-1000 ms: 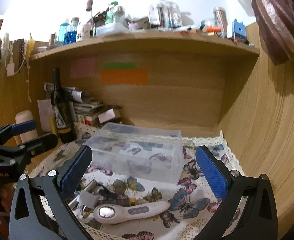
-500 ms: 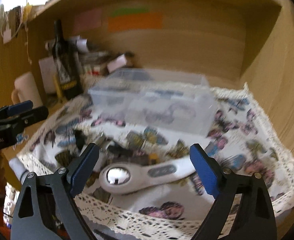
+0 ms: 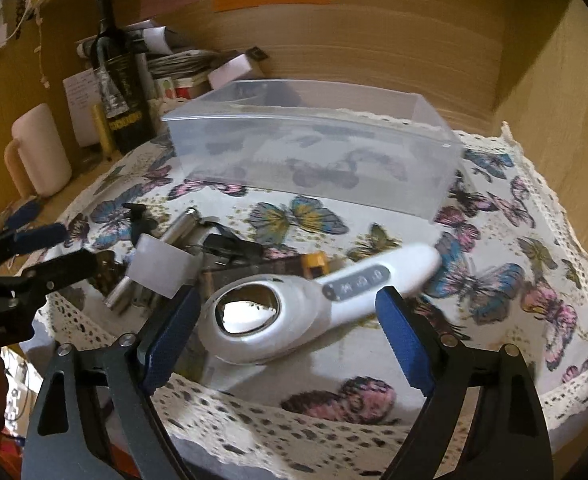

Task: Organize rigid objects
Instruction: 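Grasp the white magnifier with the right gripper while the left gripper grasps the dark brown butterfly clip, then carry the magnifier into the clear box and open the right gripper while the left gripper drops the clip in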

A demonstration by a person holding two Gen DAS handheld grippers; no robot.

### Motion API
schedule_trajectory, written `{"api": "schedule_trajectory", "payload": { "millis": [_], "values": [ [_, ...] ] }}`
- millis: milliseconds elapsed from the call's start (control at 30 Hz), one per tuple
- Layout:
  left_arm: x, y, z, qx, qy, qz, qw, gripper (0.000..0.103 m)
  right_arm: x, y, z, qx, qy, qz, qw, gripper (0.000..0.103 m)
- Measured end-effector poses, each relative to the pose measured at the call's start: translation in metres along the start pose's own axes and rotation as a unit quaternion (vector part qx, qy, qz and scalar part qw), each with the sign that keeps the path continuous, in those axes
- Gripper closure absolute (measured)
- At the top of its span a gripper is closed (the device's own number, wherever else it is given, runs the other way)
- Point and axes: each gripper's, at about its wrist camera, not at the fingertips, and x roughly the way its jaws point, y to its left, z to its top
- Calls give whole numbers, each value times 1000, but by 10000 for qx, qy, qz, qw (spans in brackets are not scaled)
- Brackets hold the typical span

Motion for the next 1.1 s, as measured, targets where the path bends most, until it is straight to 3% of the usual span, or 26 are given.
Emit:
{"api": "schedule_trajectory", "payload": {
  "millis": [200,400,567,667,800,1100],
  "values": [
    [14,0,-7,-189,293,-220,9991,46,-7,-23,-9,316,39,-255,9992,17],
    [24,-9,-7,-114,289,-202,9993,54,-12,-43,-13,622,41,-293,9976,20],
    [27,-13,-7,-25,170,-98,9998,71,2,-35,-10,581,155,-250,9979,34],
    [27,-12,-7,-30,145,-102,9998,71,14,-32,-9,626,224,-236,9975,35],
    [25,-10,-5,-66,115,-107,9999,71,12,-34,-9,659,100,-275,9974,52],
    [11,-16,10,59,-245,-99,9996,71,-19,-51,-12,618,-400,-534,9959,62]
  ]
}}
